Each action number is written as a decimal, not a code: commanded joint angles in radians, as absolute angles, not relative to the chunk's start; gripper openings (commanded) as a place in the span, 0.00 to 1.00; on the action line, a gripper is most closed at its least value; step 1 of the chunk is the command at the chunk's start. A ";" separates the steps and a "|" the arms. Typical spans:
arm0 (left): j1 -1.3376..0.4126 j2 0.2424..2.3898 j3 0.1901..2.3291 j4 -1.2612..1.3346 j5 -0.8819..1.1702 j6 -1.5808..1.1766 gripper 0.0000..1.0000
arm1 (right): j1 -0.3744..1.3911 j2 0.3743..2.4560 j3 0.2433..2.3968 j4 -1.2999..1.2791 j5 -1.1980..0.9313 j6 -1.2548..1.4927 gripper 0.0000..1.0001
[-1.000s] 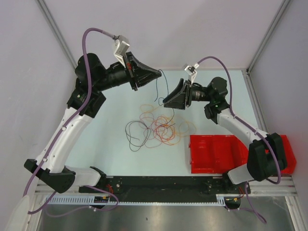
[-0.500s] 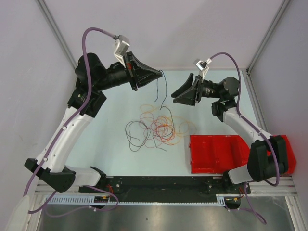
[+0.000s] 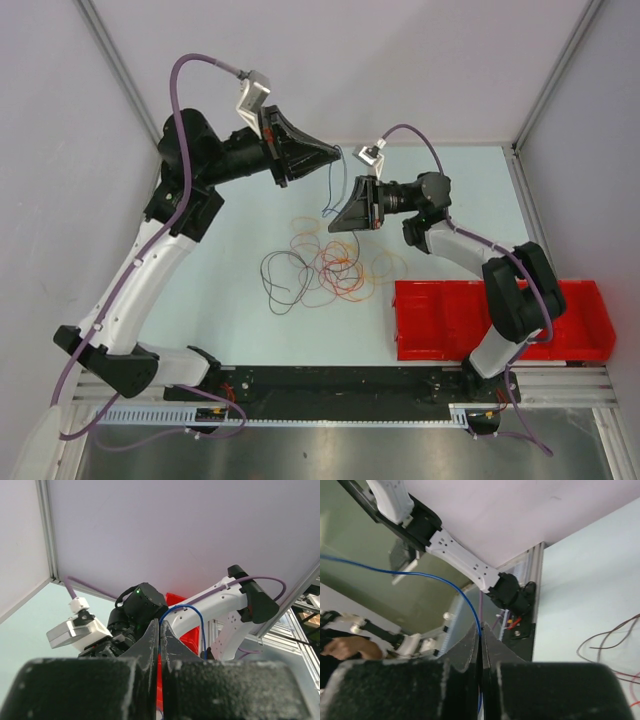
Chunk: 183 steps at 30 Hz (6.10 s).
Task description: Untangle the cables
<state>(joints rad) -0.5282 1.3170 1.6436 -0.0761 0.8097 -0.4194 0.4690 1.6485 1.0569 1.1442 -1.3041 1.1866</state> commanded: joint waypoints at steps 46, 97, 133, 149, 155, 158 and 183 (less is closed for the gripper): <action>-0.549 0.962 0.878 -0.562 -0.104 -0.339 1.00 | 0.104 0.802 1.335 -0.813 -0.020 0.439 0.00; -0.584 0.779 0.778 -0.623 -0.244 -0.414 1.00 | 0.106 0.571 1.246 -1.321 -0.158 0.506 0.00; -0.589 0.856 0.788 -0.617 -0.241 -0.399 1.00 | 0.468 0.968 0.709 -0.744 0.147 0.759 0.00; -0.589 0.874 0.798 -0.624 -0.256 -0.402 1.00 | 0.479 0.924 0.790 -0.799 0.161 0.765 0.54; -0.591 0.891 0.805 -0.627 -0.267 -0.436 1.00 | 0.480 0.838 0.873 -0.864 0.175 0.752 0.59; -0.603 0.916 0.804 -0.608 -0.259 -0.465 0.99 | 0.480 0.792 0.876 -0.836 0.176 0.730 0.59; -0.850 1.480 0.948 -0.400 -0.314 -0.491 0.65 | 0.443 0.744 0.884 -0.781 0.112 0.549 0.64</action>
<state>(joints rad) -0.8322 1.4284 0.8829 -0.4286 -0.2867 -0.4896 0.4458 0.7422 0.8589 -0.7921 0.1329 0.5903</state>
